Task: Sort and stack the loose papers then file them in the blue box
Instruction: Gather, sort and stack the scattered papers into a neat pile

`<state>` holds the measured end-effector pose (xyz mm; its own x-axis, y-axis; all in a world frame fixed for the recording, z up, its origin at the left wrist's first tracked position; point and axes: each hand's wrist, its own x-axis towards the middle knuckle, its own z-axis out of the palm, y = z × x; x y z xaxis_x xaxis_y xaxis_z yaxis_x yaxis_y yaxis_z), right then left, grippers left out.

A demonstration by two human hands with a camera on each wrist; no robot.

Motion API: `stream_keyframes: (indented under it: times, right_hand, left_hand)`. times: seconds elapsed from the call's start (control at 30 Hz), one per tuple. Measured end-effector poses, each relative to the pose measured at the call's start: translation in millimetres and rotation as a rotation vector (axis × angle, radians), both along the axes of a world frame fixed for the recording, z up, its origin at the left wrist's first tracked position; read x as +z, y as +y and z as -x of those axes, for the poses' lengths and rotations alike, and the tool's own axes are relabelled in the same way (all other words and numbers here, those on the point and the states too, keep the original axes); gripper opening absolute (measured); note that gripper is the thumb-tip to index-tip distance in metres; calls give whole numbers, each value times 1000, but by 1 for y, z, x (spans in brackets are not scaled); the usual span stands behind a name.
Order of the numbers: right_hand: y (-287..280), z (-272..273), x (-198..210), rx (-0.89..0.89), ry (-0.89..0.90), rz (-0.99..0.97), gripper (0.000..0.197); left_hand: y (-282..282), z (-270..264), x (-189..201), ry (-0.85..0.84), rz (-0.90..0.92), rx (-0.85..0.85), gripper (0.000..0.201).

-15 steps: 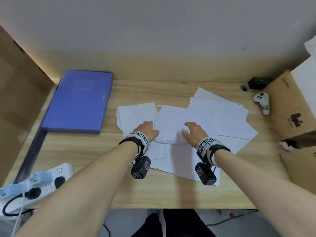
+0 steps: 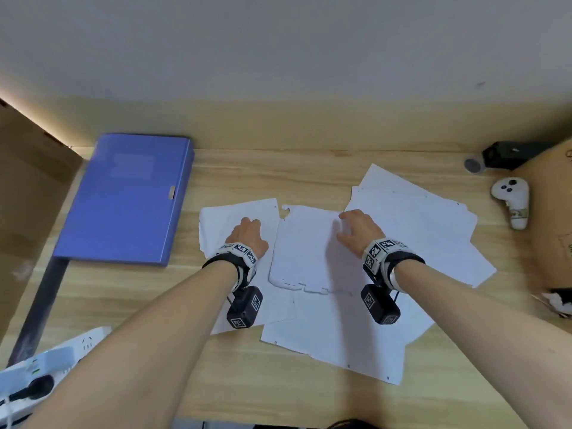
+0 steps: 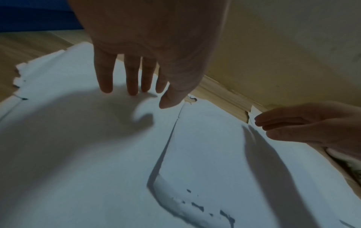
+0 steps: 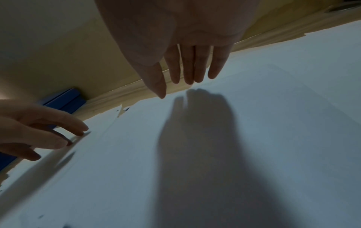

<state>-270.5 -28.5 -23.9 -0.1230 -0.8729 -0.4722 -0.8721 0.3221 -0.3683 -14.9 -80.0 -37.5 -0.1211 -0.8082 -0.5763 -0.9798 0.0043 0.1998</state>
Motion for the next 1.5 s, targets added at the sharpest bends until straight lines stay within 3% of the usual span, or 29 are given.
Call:
stream_keyframes:
  times: [0.33, 0.47, 0.6, 0.77, 0.93, 1.13, 1.23, 1.37, 1.5]
  right_hand:
    - [-46, 28, -32, 154, 194, 9, 56]
    - [-50, 34, -32, 145, 183, -39, 44]
    - [-38, 31, -26, 76, 96, -5, 20]
    - [-13, 42, -11, 5, 62, 66, 29]
    - [5, 51, 14, -12, 70, 141, 24]
    - [11, 52, 54, -107, 57, 187, 19]
    - [4, 46, 81, -126, 55, 238, 19]
    - [-15, 35, 114, -114, 74, 332, 19]
    - [-28, 28, 132, -130, 83, 426, 30]
  left_hand:
    - [10, 8, -32, 3, 145, 72, 63]
    - [10, 5, -35, -13, 152, 23, 77]
    - [16, 4, -33, -7, 117, 13, 91]
    - [28, 16, -26, 7, 82, 48, 98]
    - [29, 13, -17, -3, 124, -6, 73]
    - [19, 4, 11, 58, 110, 159, 29]
    - [10, 0, 37, 184, 145, 226, 41]
    - [-19, -10, 76, 451, 179, 283, 29]
    - [-35, -33, 98, 701, 191, 380, 35]
